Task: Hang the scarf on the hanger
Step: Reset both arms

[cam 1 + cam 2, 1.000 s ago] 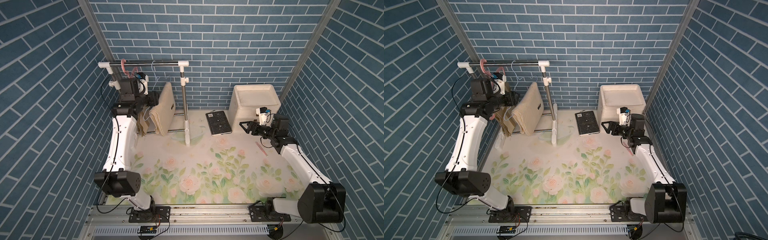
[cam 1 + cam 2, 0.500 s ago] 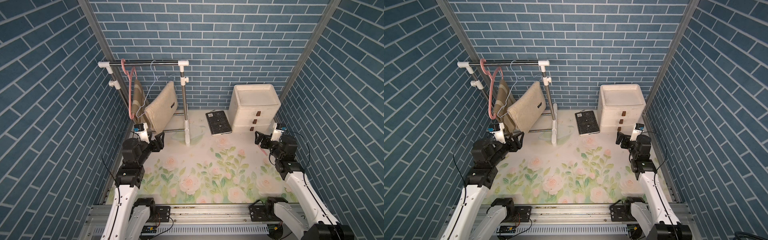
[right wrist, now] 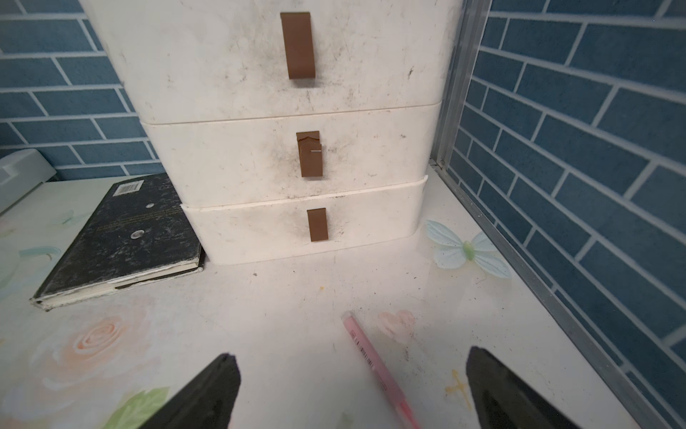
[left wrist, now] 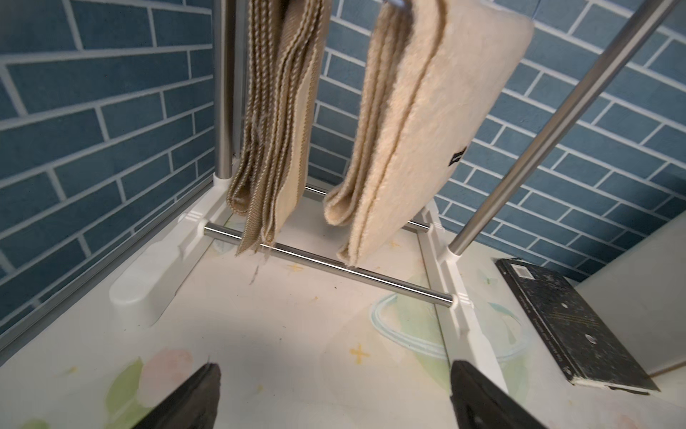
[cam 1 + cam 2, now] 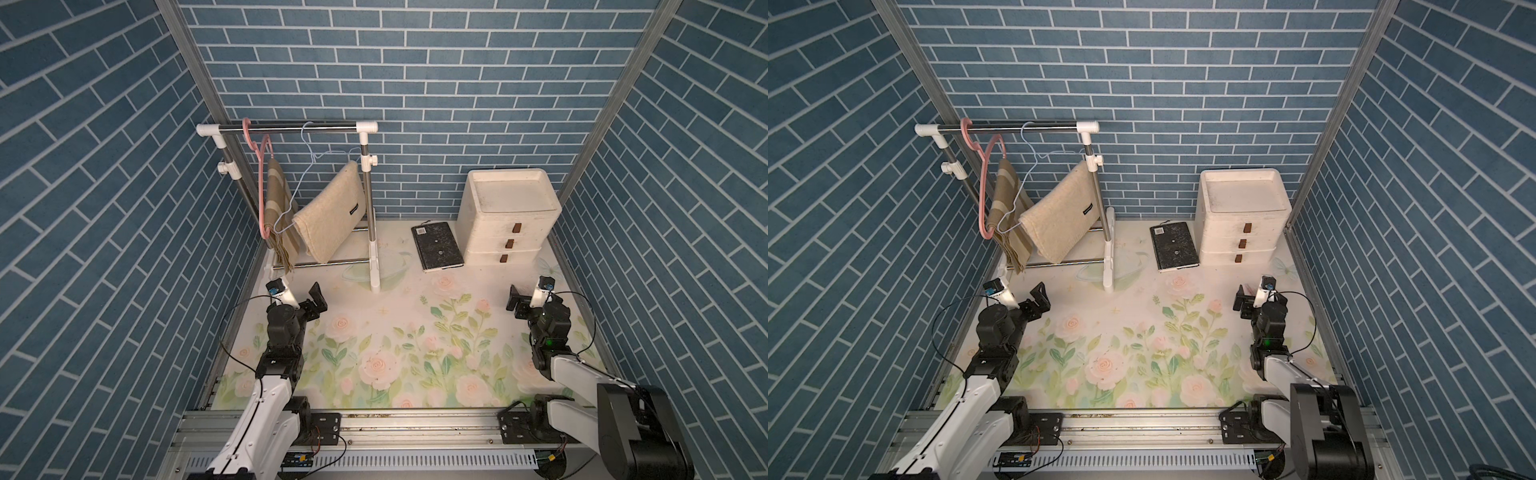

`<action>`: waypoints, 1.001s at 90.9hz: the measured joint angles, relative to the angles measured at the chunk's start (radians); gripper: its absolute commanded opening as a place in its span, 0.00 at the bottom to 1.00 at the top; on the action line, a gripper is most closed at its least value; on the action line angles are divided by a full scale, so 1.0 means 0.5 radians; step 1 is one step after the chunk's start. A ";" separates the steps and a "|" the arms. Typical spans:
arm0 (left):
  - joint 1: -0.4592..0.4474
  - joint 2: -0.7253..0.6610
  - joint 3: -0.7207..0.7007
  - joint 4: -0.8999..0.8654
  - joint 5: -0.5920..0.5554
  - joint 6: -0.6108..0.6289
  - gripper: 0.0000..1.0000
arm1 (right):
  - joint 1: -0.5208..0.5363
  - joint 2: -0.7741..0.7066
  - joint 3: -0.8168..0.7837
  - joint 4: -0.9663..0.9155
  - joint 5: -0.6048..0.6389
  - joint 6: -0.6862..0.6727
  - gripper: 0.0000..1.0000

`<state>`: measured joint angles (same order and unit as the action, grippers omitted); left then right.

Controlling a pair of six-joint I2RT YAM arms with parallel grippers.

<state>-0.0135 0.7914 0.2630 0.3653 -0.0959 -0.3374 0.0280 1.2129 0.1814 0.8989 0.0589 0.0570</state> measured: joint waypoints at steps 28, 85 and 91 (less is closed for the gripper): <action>0.000 0.318 -0.198 0.673 -0.350 0.214 1.00 | 0.008 0.593 -0.001 0.655 -0.087 -0.125 1.00; 0.000 1.418 -0.401 2.176 -0.224 0.501 1.00 | 0.008 0.623 0.043 0.718 -0.081 -0.130 1.00; 0.000 1.421 -0.343 2.139 -0.208 0.512 1.00 | 0.008 0.623 0.043 0.718 -0.081 -0.130 0.99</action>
<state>-0.0135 1.5017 0.0917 1.4349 -0.1997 -0.0814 0.0319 1.5246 0.2028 1.2579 0.0185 -0.0078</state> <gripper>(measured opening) 0.997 0.995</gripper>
